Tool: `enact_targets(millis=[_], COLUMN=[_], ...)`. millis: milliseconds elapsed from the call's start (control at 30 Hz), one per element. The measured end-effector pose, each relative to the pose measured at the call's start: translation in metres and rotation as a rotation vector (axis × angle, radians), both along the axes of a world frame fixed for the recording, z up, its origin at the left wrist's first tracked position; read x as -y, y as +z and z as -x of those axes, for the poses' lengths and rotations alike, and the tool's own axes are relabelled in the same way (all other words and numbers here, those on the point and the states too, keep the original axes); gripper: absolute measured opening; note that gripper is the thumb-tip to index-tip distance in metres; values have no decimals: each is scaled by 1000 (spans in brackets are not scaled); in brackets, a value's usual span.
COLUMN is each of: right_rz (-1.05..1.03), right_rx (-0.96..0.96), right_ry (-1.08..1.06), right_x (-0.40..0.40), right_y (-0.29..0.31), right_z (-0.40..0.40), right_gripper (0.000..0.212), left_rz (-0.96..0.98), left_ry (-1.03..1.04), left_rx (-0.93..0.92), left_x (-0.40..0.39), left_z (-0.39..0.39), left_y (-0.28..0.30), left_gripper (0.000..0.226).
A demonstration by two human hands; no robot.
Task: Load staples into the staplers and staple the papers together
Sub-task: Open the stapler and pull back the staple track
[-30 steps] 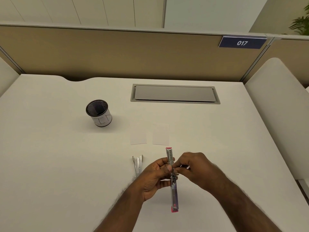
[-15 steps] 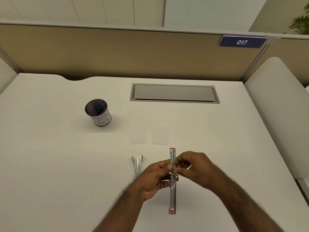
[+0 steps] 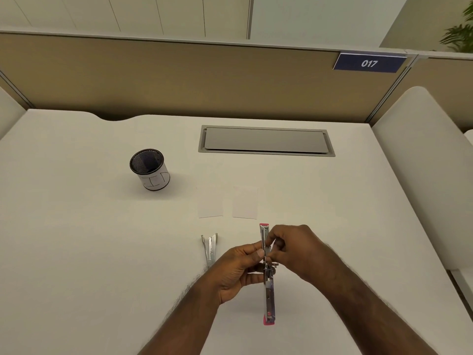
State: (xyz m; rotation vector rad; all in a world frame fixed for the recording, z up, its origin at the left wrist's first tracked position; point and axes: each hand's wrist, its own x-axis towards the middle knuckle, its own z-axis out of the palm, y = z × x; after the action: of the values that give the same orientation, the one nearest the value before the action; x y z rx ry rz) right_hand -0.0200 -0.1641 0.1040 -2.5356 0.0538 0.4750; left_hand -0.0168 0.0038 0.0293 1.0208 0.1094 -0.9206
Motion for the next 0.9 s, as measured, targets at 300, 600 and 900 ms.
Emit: enact_targets(millis=[300,600,900], right_rz=[-305,-549,-567], right_rx=[-152,-229,55], right_ry=[-220,-474,-352], right_x=[2,0,5], right_y=[2,-3,2], right_z=[3,4,21], right_gripper=[21,15,10], left_rz=[2,-6,11], left_ry=[-15,-28,51], left_rx=[18,5,-23], left_x=[-2,0,-6], left_z=[1,4,3], left_y=[2,7,5], left_gripper=[34,35,33])
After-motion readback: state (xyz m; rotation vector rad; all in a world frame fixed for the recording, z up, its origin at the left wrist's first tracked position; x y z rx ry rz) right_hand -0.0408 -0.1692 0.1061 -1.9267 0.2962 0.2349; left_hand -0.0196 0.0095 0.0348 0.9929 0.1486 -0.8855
